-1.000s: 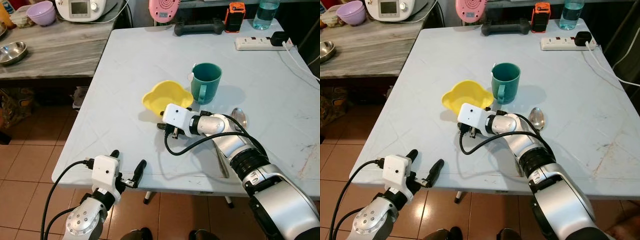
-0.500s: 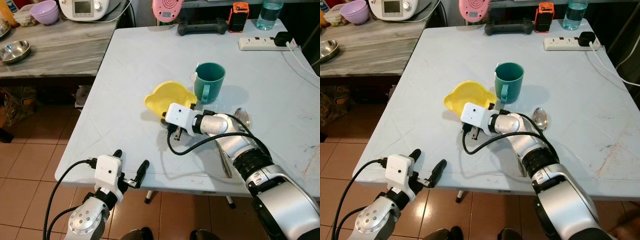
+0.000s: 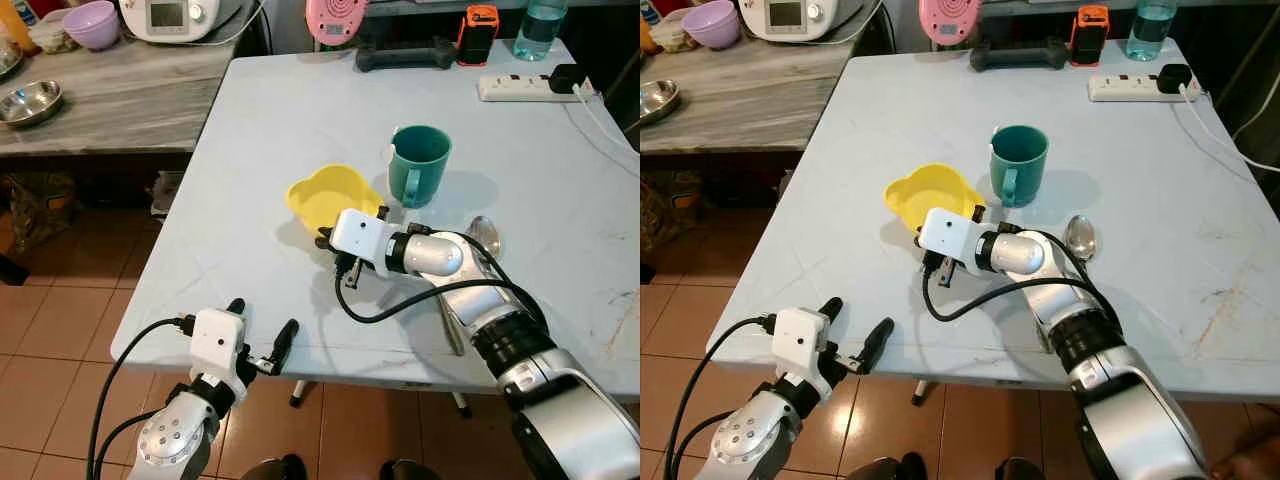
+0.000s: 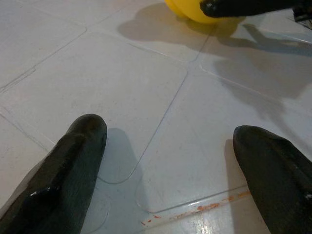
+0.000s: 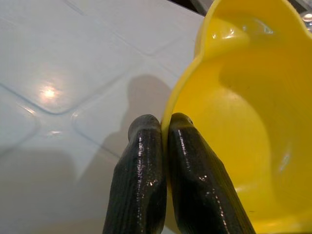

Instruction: Setting the table

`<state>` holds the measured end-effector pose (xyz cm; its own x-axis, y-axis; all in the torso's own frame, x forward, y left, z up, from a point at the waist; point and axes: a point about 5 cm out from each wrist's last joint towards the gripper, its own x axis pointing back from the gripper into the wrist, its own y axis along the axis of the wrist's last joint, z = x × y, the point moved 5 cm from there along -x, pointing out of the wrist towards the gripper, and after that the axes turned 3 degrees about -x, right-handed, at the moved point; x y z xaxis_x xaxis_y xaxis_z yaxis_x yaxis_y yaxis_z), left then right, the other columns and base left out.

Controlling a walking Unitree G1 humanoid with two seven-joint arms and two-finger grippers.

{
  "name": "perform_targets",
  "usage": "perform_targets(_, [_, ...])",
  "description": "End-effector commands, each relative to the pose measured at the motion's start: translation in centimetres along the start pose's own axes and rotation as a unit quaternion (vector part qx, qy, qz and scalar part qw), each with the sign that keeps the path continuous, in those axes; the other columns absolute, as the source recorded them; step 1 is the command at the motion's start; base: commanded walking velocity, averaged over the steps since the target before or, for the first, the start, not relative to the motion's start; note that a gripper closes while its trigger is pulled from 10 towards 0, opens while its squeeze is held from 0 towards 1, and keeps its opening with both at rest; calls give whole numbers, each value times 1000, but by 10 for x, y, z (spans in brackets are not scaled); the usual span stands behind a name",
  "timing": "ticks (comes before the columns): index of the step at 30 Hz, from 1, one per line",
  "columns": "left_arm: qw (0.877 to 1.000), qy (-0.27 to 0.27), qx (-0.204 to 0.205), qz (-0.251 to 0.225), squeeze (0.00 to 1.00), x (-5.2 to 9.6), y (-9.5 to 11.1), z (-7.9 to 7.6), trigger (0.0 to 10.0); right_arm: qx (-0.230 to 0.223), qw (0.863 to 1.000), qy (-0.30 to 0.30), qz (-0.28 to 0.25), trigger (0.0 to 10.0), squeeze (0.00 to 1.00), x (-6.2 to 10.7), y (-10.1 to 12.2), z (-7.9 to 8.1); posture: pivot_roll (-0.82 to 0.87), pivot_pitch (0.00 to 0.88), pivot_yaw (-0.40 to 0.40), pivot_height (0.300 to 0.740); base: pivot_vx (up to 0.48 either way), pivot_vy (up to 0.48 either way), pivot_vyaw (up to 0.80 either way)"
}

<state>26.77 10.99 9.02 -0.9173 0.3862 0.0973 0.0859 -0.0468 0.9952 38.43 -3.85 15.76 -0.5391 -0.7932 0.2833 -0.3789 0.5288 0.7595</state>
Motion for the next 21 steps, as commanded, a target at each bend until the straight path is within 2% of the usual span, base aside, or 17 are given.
perform_targets(1, [999, 8, 2, 43, 0, 5, -21, 5, 10000, 0, 1000, 14, -14, 0, 0, 0, 7, 6, -45, 166, 110, 740, 0, 0, 0])
perform_targets(10, [999, 4, -1, 44, 0, 0, -20, 6, 10000, -26, 997, 50, -49, 0, 0, 14, 18, 20, -56, 163, 116, 740, 0, 0, 0])
perform_targets(11, [999, 4, -1, 45, 0, 0, -20, 7, 10000, -27, 997, 50, -49, 549, 0, 15, 17, 21, -58, 160, 114, 740, 0, 0, 0])
perform_targets(12, [999, 4, -1, 45, 0, 0, -20, 7, 10000, -27, 997, 50, -49, 549, 0, 15, 17, 21, -58, 160, 114, 740, 0, 0, 0])
perform_targets(13, [999, 4, -2, 46, 0, 0, -21, 7, 10000, -22, 997, 49, -48, 4627, 776, 17, 15, 23, -59, 153, 116, 740, 0, 0, 0])
perform_targets(14, [999, 4, -2, 46, 0, 0, -21, 7, 10000, -22, 997, 49, -48, 4627, 776, 17, 15, 23, -59, 153, 116, 740, 0, 0, 0])
perform_targets(15, [999, 5, -2, 47, 0, 0, -22, 8, 10000, -27, 997, 49, -48, 10000, 1000, 19, 14, 25, -58, 145, 116, 740, 0, 0, 0])
perform_targets(21, [999, 1, 0, 54, 0, 0, -25, 6, 10000, -28, 997, 47, -57, 10000, 1000, 29, 23, 27, -59, 134, 126, 740, 0, 0, 0])
